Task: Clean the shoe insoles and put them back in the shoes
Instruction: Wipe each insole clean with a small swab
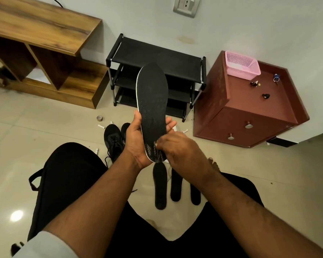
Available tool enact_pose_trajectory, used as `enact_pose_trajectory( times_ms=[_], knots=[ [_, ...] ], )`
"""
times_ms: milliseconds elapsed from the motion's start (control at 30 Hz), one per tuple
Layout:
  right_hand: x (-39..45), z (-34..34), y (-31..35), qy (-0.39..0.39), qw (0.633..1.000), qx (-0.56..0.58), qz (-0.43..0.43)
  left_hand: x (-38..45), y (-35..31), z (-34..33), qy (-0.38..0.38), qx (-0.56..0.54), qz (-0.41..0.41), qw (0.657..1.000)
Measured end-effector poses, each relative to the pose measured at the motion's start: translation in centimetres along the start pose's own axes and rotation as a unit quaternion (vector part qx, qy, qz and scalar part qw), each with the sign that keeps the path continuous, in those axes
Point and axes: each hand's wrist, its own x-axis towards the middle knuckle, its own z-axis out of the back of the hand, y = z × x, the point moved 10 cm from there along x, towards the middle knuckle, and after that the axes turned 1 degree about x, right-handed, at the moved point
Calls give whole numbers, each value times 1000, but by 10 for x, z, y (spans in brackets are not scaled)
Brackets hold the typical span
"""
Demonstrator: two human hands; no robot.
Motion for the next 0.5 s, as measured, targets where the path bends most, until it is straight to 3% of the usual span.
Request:
enact_pose_trajectory(
  times_ms=[133,300,500],
  knots=[
    [-20,-6,6,-4,1000,-1,-2,2,-4,4,-16,-15,-15,1000],
    [9,10,-4,-27,1000,8,-3,-7,10,-11,28,17,27,999],
    [10,5,6,-26,999,23,7,-5,4,-9,32,-14,20,999]
  ],
)
